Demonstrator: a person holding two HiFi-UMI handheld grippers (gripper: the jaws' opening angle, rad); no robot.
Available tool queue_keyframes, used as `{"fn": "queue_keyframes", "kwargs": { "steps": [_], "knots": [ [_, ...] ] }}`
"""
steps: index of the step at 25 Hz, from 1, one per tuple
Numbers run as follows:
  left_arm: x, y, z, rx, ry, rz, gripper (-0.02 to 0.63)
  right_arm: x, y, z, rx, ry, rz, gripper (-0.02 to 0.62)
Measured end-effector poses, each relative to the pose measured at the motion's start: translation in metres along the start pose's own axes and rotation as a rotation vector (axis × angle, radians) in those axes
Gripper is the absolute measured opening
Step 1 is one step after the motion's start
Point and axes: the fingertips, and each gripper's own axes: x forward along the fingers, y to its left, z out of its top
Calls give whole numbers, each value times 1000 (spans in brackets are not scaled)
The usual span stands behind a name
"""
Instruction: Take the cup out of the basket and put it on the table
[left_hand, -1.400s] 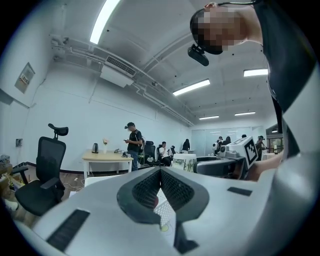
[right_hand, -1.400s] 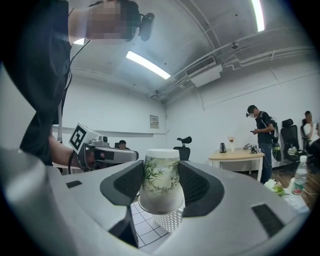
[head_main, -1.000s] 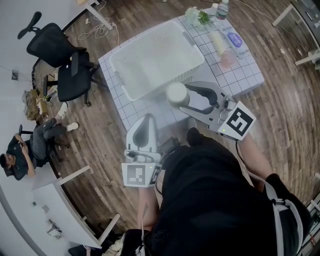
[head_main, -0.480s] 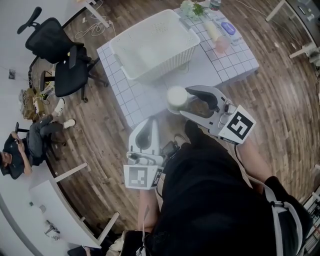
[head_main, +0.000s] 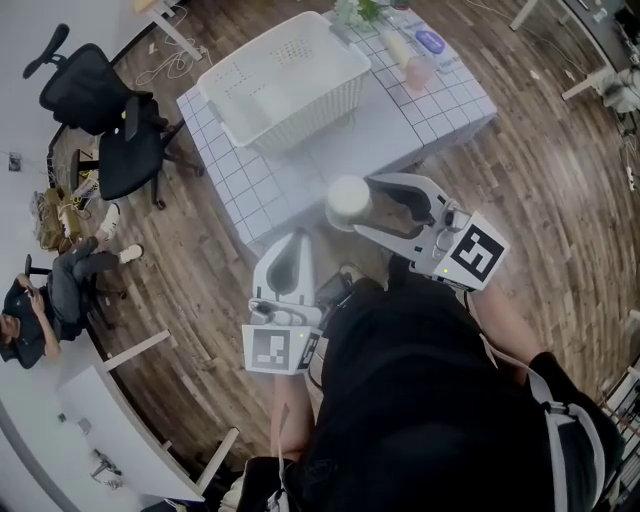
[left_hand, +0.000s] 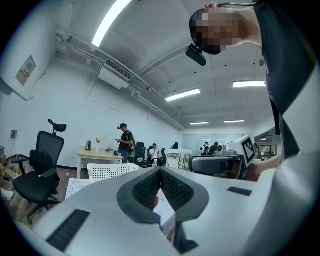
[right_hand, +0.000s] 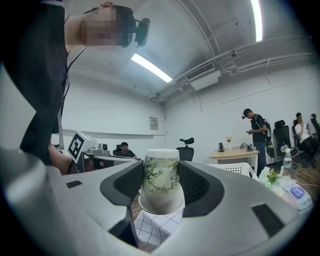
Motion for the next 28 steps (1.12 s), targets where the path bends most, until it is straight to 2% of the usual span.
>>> {"fn": "queue_keyframes", "kwargs": {
  "steps": [5, 12, 28],
  "knots": [
    [12, -10, 3, -1, -7, 13, 9, -14, -6, 4, -18, 5, 18, 233],
    [32, -31, 9, 14, 3, 12, 9, -38, -20, 8, 8, -4, 16, 233],
    [23, -46, 7, 37, 2, 62, 9, -48, -15, 7, 0, -22, 60, 233]
  ]
}}
